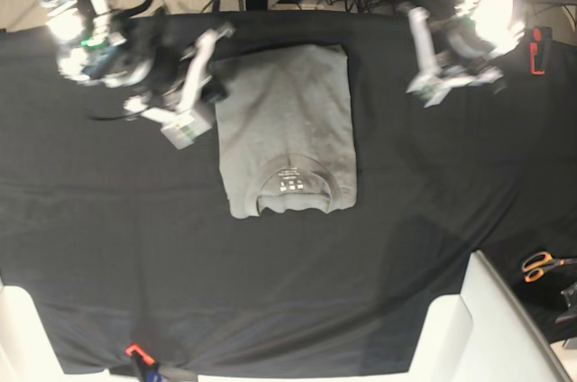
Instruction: Fold the T-shirt properly
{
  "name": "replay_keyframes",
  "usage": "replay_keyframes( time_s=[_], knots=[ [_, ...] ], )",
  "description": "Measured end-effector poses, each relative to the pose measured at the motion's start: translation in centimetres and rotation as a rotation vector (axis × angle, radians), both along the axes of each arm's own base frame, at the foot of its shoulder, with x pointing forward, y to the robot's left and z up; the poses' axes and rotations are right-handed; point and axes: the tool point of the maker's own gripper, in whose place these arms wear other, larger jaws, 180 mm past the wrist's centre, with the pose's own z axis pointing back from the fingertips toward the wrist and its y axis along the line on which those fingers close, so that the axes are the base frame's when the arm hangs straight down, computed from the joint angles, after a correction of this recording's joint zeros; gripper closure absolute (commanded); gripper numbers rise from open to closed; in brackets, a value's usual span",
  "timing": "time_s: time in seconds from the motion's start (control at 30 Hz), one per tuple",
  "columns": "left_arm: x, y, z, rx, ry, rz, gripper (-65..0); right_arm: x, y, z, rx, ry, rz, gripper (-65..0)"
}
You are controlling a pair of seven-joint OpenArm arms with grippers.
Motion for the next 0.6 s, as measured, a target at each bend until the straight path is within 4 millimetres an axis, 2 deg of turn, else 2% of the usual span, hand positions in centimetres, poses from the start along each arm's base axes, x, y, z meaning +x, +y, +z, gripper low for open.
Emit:
replay_keyframes(
  time_s=[0.07, 0.17, 0.3, 0.47, 0.57, 0.6],
  knots=[
    [-1.2, 2.3, -0.2, 0.02, 0.014, 0.062, 0.0, -0.7, 1.7, -0.4, 0.009, 0.009, 0.06, -1.2],
    [-2.1, 3.6, -0.2, 0.02, -0.015, 0.093, 0.0, -0.5, 2.8, -1.8, 0.027, 0.045, 0.044, -1.2],
    [-3.4, 2.5, -0.8, -0.024, -0.007, 0.075, 0.0, -0.4, 1.3, -4.5, -0.002, 0.083, 0.001, -1.2],
    [-3.4, 2.5, -0.8, -0.025, -0.009, 0.072, 0.0, -0.4, 0.6, -6.5, 0.016, 0.111, -0.04, -1.2],
    [-3.4, 2.5, -0.8, -0.025, -0.009, 0.073, 0.0, -0.4, -2.2, -8.4, -0.001, 0.153, -0.137, -1.2],
    [-3.4, 2.4, -0.8, -0.027, -0.009, 0.074, 0.0, -0.4, -2.8, -8.4, 0.024, 0.155, -0.169, -1.2]
  ],
)
